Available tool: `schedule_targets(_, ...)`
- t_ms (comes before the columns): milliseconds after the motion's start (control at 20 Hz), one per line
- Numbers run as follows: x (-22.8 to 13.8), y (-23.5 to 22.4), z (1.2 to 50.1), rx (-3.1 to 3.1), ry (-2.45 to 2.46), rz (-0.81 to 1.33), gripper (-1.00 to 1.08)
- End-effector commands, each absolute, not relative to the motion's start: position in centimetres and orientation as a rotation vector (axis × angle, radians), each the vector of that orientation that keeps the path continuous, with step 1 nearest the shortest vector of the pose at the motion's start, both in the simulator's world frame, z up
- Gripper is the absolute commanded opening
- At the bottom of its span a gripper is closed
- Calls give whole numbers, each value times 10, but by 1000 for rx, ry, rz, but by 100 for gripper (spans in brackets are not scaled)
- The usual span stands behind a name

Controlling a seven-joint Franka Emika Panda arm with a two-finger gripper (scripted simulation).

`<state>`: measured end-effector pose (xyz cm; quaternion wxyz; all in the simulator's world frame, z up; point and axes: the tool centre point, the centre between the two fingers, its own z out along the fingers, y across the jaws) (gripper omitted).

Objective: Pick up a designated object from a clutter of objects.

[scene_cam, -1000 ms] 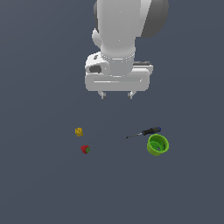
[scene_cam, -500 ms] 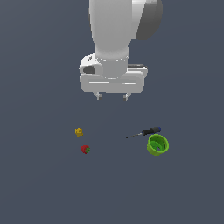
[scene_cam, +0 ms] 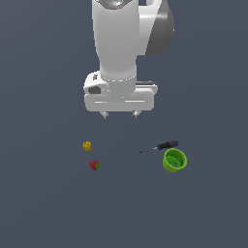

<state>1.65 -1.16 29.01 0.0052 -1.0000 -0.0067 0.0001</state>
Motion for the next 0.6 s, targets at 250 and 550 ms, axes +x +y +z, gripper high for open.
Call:
schedule_targets(250, 40, -35, 252, -3132, -198, 1, 100)
schedule_targets(550, 59, -61, 210, -3120, -383, 2, 100)
